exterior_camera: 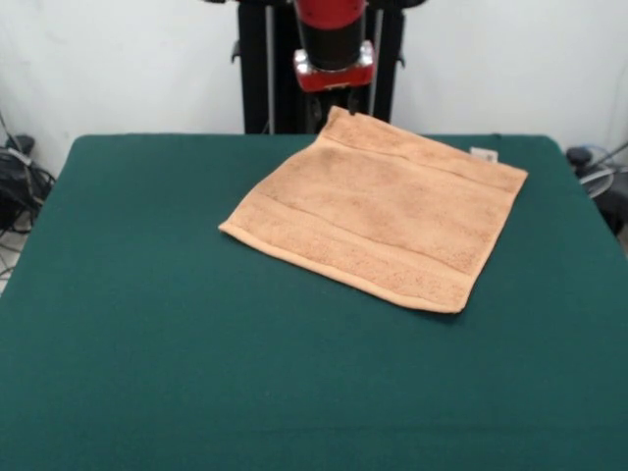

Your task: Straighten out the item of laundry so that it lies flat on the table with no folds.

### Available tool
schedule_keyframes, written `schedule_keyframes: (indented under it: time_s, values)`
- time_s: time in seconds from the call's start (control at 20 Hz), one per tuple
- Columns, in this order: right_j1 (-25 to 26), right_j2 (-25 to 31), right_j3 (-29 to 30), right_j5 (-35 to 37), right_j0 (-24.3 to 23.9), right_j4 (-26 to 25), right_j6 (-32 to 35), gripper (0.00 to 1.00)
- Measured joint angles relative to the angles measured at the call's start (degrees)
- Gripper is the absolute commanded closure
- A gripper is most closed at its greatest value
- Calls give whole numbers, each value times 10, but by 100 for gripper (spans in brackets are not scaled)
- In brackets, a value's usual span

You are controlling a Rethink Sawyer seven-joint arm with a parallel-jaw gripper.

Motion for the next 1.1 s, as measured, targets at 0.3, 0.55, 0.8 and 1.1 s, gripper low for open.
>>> schedule_keyframes:
  time_s: [0.3,0.55,0.8,1.1]
  values:
    - [19,-2,0,-26,22,11,0,0]
    - [33,-2,0,-43,35,17,0,0]
    - [49,-5,-1,-59,44,18,0,0]
    - [67,-8,-3,-61,45,18,0,0]
